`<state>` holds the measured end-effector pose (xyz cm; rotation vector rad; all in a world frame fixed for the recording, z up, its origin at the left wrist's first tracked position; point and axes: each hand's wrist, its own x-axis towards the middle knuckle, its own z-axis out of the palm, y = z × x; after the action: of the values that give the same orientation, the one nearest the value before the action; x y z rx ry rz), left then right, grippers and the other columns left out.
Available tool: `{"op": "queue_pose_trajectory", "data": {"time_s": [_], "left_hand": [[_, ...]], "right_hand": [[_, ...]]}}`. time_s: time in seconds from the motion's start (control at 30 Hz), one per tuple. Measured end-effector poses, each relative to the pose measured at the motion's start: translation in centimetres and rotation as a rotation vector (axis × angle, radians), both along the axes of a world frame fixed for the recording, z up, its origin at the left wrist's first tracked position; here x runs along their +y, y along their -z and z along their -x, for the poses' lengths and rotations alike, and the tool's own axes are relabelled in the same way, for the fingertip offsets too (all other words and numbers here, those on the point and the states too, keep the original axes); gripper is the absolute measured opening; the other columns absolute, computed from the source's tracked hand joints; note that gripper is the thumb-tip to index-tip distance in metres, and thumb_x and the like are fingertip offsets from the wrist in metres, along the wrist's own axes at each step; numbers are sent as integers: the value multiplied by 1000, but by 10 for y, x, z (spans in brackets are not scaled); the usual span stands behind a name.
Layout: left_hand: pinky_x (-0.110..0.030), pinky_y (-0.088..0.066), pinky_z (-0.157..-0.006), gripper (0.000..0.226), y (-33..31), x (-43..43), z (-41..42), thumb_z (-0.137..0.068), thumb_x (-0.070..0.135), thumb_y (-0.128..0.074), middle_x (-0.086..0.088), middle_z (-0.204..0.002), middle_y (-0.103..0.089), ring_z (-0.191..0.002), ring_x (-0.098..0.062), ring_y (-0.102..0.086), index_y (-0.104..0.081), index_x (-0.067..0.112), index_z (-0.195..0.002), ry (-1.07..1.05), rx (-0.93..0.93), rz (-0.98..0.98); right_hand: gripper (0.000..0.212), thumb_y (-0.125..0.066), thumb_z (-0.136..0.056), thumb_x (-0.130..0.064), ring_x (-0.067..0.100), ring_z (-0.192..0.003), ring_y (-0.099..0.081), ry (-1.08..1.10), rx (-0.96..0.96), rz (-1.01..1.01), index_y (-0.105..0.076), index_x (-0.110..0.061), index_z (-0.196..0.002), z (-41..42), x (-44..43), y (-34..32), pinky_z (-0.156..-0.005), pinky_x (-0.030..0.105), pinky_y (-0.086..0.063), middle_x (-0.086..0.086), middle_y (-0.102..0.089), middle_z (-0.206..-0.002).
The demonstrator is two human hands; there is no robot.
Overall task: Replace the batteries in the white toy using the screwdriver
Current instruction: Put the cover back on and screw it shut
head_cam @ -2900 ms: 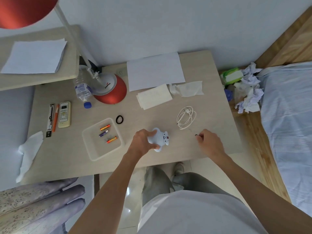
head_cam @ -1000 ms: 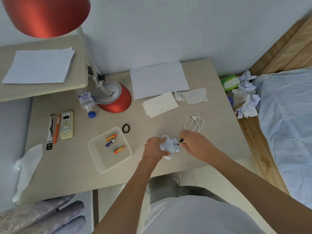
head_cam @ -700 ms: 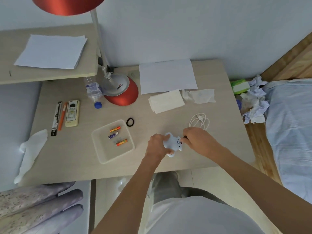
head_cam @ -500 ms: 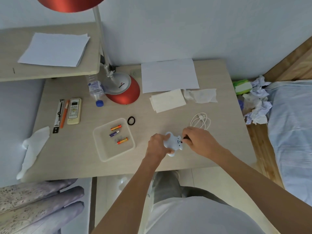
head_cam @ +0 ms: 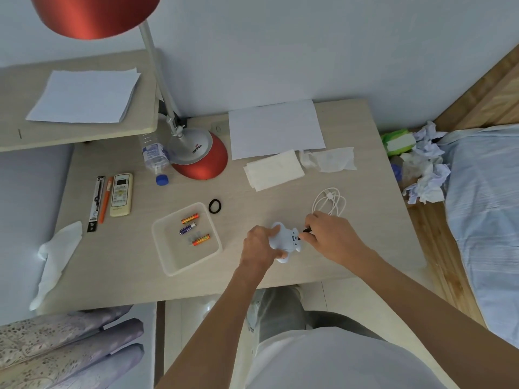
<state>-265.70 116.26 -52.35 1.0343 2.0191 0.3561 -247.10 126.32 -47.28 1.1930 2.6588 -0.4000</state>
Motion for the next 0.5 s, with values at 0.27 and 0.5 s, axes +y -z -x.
{"op": "queue_pose_trajectory", "data": {"time_s": [0.27,0.5], "left_hand": [[-38,-56,-96,88,1,-2,-1,-69,32,-100,-6,-128,-65,-115,-27,-66,-63,26,-149,-10,11,0],[-40,-55,-102,89,2,0,-1,-71,31,-99,-7,-133,-63,-120,-28,-63,-61,26,-151,-8,21,12]], "right_hand": [[24,-64,-104,-39,24,-73,-65,-21,70,25,-62,-15,-102,-3,1,0,-64,38,-54,0,-60,-98],[10,-70,-98,-18,23,-70,-64,-26,172,66,-63,-19,-105,-5,0,3,-62,39,-56,-4,-60,-103]]}}
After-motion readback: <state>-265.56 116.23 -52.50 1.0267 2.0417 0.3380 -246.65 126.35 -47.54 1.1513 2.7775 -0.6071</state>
